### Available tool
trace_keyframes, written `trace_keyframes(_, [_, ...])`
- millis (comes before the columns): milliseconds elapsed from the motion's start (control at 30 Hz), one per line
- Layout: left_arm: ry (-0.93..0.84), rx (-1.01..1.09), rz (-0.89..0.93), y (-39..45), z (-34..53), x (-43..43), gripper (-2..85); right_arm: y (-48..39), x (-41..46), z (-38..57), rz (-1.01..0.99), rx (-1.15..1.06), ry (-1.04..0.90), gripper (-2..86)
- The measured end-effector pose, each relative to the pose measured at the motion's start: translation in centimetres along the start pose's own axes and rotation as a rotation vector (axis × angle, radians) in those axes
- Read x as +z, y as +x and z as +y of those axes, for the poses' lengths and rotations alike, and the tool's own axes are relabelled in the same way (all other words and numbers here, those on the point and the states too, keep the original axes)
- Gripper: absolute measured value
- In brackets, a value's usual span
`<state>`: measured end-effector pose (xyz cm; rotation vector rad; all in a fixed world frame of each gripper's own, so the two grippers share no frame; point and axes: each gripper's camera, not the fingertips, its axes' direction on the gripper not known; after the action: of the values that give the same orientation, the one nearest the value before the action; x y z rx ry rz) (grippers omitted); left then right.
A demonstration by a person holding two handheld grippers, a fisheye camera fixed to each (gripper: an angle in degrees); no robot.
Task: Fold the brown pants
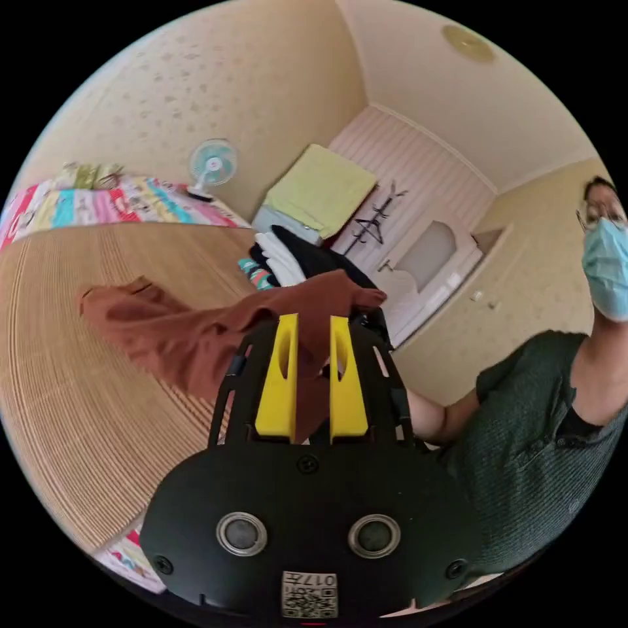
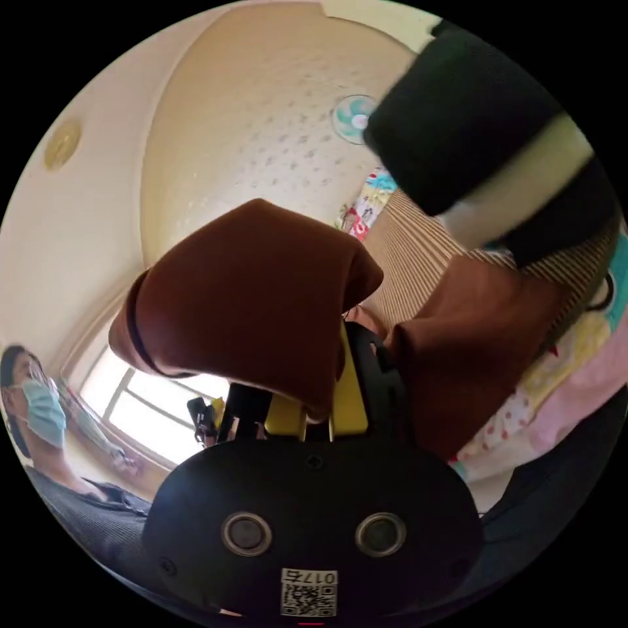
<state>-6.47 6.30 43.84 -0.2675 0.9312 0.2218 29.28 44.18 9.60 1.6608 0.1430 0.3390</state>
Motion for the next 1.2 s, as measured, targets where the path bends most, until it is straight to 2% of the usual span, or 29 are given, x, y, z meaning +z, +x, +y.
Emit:
trace_keyframes(67, [-0.02, -0.254, -0.055, -6.4, 1.4, -0.5, 13.5, 3.1, -0.4, 0.0, 0.112, 0.141, -0.048, 3.9])
trace_keyframes(167, [-0.052, -0.479, -0.119, -13.7, 2.0, 0.4, 18.4, 4.4, 0.2, 1.0, 0.246, 0.124, -0.17, 2.3])
trace_keyframes(267, [-0.04, -0.677, -0.091, -20.4, 1.8, 2.0, 20.5, 4.5, 0.4, 2.0, 0.196, 0.092, -0.195, 2.4])
trace_keyframes(333, [-0.001, -0.751, 0.006, -23.4, 1.4, 3.2, 18.5, 4.3, 0.6, 2.1, 0.134, 0.074, -0.212, 3.4])
trace_keyframes(433, [0.045, -0.849, 0.15, -26.1, 0.1, 4.4, 8.7, 3.1, 1.0, 0.7, 0.031, 0.016, -0.264, 5.1])
trace_keyframes(500, [0.093, -0.716, 0.247, -25.1, -2.4, 3.0, 5.3, -0.2, 0.8, -1.0, 0.011, -0.102, -0.242, 5.2])
trace_keyframes(533, [0.13, -0.585, 0.267, -23.5, -4.3, 0.9, 5.1, -1.3, 0.7, -1.3, 0.004, -0.153, -0.232, 5.2])
trace_keyframes(567, [0.2, -0.438, 0.269, -21.5, -5.6, -2.0, 4.9, -3.8, 0.8, -1.7, -0.023, -0.262, -0.231, 5.1])
trace_keyframes(667, [0.434, -0.214, 0.338, -18.9, -4.6, -10.0, 4.8, -9.2, 3.3, -1.2, -0.164, -0.536, -0.344, 6.2])
trace_keyframes(700, [0.469, -0.213, 0.33, -19.1, -3.8, -11.5, 4.9, -10.5, 5.4, -0.5, -0.212, -0.609, -0.441, 7.1])
trace_keyframes(767, [0.473, -0.347, 0.154, -21.2, -0.1, -16.6, 5.8, -11.5, 9.4, 1.4, -0.213, -0.68, -0.607, 8.7])
trace_keyframes(833, [0.394, -0.551, -0.042, -23.4, 4.0, -19.7, 7.7, -10.9, 14.2, 3.7, -0.077, -0.697, -0.805, 9.3])
trace_keyframes(867, [0.361, -0.662, -0.154, -24.1, 7.4, -21.6, 8.9, -9.2, 17.5, 4.8, 0.093, -0.631, -0.93, 9.1])
trace_keyframes(900, [0.354, -0.688, -0.19, -24.1, 9.0, -22.5, 9.3, -7.0, 20.0, 5.4, 0.236, -0.539, -1.006, 8.0])
trace_keyframes(967, [0.332, -0.675, -0.241, -22.1, 14.9, -25.3, 9.0, -4.6, 20.9, 5.0, 0.292, -0.377, -0.974, 6.3])
trace_keyframes(1000, [0.322, -0.673, -0.248, -21.3, 16.3, -25.8, 8.8, -4.0, 20.2, 4.2, 0.221, -0.31, -0.898, 5.2])
trace_keyframes(1100, [0.28, -0.674, -0.28, -16.7, 22.8, -27.3, 8.2, -5.0, 18.7, 1.8, 0.037, -0.335, -0.646, 3.4])
trace_keyframes(1167, [0.271, -0.664, -0.264, -13.1, 26.6, -27.6, 7.9, -5.6, 21.5, 0.4, 0.067, -0.417, -0.646, 3.7])
trace_keyframes(1200, [0.268, -0.661, -0.258, -12.4, 27.3, -27.5, 7.8, -5.2, 24.9, -0.4, 0.152, -0.465, -0.699, 4.8])
